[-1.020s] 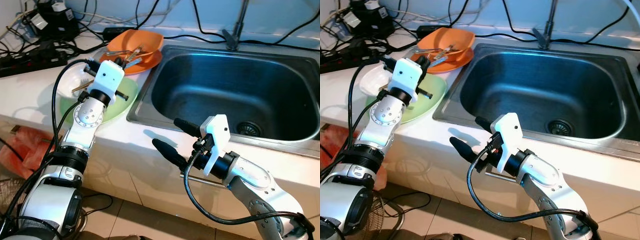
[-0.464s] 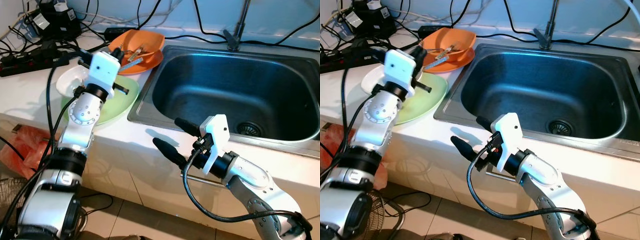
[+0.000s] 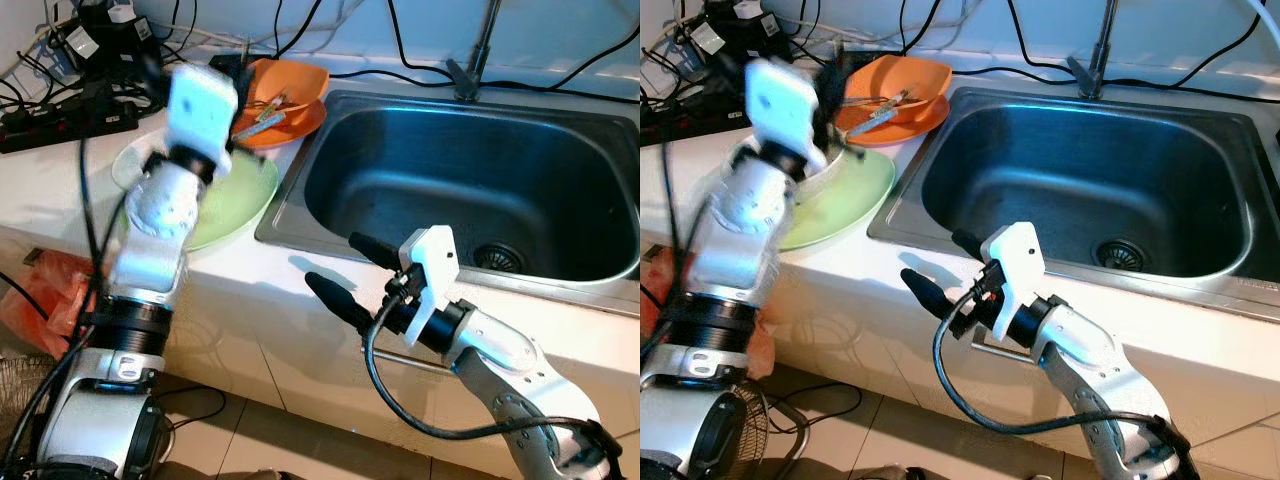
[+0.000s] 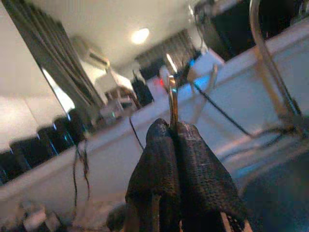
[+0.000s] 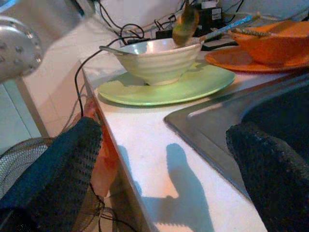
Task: Kitchen organization
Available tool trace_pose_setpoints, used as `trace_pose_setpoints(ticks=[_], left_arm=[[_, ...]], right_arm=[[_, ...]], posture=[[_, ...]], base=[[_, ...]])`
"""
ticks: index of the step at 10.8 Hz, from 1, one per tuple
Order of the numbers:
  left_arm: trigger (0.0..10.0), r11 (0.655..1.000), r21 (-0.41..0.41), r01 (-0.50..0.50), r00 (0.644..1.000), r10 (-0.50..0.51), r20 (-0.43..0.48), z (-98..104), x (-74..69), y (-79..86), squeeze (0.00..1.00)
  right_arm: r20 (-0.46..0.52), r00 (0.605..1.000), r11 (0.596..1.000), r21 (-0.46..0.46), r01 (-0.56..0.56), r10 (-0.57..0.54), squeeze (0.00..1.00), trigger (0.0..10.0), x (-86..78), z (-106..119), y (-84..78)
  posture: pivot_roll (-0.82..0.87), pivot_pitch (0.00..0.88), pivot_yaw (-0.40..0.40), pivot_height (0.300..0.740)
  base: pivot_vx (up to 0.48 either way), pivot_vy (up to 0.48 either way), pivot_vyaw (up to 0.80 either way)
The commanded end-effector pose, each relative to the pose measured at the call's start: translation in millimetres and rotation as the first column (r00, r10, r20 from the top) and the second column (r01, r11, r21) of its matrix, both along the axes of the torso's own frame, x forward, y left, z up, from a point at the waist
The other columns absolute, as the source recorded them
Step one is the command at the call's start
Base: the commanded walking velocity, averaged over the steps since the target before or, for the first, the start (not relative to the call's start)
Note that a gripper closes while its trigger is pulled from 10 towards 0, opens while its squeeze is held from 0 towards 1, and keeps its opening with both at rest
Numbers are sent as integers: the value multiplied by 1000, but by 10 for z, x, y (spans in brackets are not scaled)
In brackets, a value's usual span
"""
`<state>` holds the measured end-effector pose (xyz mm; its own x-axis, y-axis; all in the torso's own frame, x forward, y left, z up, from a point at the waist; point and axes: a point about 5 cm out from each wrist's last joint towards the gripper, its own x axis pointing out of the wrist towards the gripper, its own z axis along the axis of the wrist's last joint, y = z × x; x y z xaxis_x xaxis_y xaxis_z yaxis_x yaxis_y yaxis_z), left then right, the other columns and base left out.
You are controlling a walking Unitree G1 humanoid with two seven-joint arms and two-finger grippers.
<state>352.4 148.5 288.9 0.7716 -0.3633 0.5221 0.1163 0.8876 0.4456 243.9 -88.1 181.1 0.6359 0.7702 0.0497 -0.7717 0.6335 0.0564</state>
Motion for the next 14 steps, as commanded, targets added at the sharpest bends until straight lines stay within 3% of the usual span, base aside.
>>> trace_pose_setpoints(ticks=[1,3,4,5,6,7,8,9,10,11,12,13,14], left_arm=[[0,1000,8,-1,997,0,77,261,-58,47,0],[0,1000,-2,2,994,-2,113,414,-90,64,0],[0,998,-52,37,992,-31,123,501,-119,63,0],[0,977,-202,62,997,-49,66,461,-78,103,0],[0,867,-491,86,992,-120,-39,339,7,168,0],[0,712,-700,50,970,-201,-135,145,102,215,0],[0,549,-830,100,908,-391,-149,-36,123,88,0],[0,392,-908,146,846,-526,-91,-97,99,-35,0],[0,312,-937,155,817,-575,-56,-104,86,-75,0],[0,133,-978,162,733,-680,29,-110,44,-148,0],[0,17,-988,156,678,-729,95,-118,6,-178,0],[0,-76,-988,135,648,-747,146,-158,-3,-179,0],[0,-105,-990,92,629,-765,139,-277,3,-196,0]], right_arm=[[10,1000,1000,-4,-6,6,0,10000,9,3,18],[10,1000,1000,-3,-5,5,0,10000,17,1,18],[12,1000,1000,1,-4,4,0,10000,21,2,24],[10,1000,1000,5,1,-1,0,10000,26,-1,27],[7,1000,1000,13,17,-17,0,10000,41,-6,27],[3,999,999,22,39,-39,0,10000,69,-6,16],[0,997,997,32,73,-73,0,10000,107,-3,-7],[-5,995,994,39,104,-104,0,10000,140,-9,-29],[-11,992,991,48,123,-123,0,10000,159,-14,-34],[-32,984,980,84,180,-178,0,10000,215,-16,-44],[-73,970,960,140,242,-234,0,10000,280,-8,-54],[-129,951,931,204,304,-282,0,10000,348,-3,-61],[-203,929,880,309,361,-310,0,10000,428,34,-47]], posture=[[33,66,83,740],[34,63,84,740],[35,60,85,740],[34,58,88,740],[34,58,89,740],[30,60,90,740],[31,65,93,740],[32,67,95,740],[38,69,98,740],[47,73,103,740],[55,77,107,740],[72,84,113,740],[80,87,123,740]], base=[[0,0,0],[0,0,0],[0,0,0],[0,0,0],[0,0,0],[0,0,0],[0,0,0],[0,0,0],[0,0,0],[0,0,0],[0,0,0],[0,0,0],[0,0,0]])
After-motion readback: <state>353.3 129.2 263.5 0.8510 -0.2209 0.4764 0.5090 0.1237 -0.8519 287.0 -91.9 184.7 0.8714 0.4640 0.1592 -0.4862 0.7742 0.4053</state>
